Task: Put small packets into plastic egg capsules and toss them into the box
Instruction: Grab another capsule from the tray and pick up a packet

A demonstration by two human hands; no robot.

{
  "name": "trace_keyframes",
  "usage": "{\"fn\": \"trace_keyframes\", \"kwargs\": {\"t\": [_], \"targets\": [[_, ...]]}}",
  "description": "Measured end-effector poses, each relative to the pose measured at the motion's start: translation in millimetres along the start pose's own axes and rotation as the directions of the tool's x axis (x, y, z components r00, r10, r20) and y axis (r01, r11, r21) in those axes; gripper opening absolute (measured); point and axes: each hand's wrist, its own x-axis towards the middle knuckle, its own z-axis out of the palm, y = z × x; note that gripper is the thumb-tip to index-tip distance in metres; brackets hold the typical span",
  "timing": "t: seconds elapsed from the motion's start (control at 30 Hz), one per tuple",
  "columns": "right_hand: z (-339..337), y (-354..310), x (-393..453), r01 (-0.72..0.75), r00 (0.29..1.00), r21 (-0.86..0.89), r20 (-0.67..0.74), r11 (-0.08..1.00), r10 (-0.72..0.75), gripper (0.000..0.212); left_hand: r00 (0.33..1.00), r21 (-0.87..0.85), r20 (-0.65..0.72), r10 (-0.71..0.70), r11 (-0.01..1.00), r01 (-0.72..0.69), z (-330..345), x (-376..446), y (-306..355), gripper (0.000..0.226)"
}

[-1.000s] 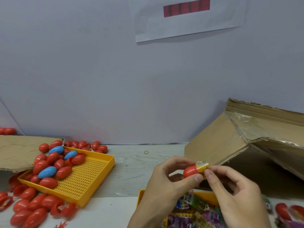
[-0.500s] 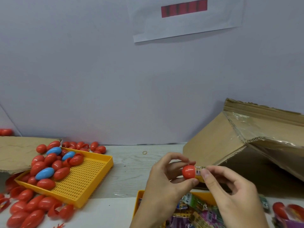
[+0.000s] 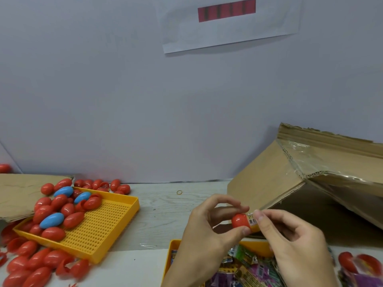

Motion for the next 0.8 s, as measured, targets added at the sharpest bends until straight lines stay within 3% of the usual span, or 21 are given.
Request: {"fn": "trace_keyframes", "kwargs": {"t": [0.23, 0.43, 0.53, 0.67, 0.8], "targets": [[0.4, 0.3, -0.6, 0.006, 1.0, -0.011, 0.02, 1.0, -0.005, 0.018, 1.0, 0.014, -0.006, -0.005, 1.0, 0.005, 0.0, -0.2, 0.4, 0.039], [-1.2, -1.5, -1.2, 0.02, 0.998, -0.033, 0.058, 0.999, -0.018, 0.016, 1.0, 0.029, -0.02, 0.007, 1.0, -0.006, -0.6, 0.6, 0.2, 0.04], [-2.4, -1.1, 0.0, 0.029, 0.997, -0.054, 0.068, 0.998, -0.025, 0.004, 1.0, 0.047, -0.016, 0.022, 0.999, -0.021, -0.3, 0.5, -0.2, 0.039], [-1.4, 0.7, 0.4, 0.044, 0.998, -0.06, 0.058, 0.997, -0.04, 0.01, 0.999, 0.062, -0.03, 0.04, 0.997, -0.038, 1.5, -0.2, -1.4, 0.036], [1.2, 2.5, -3.8, 0.201, 0.979, -0.165, 0.062, 0.966, -0.193, 0.028, 0.993, 0.005, -0.11, 0.044, 0.999, -0.044, 0.5, 1.7, -1.8, 0.034]]}}
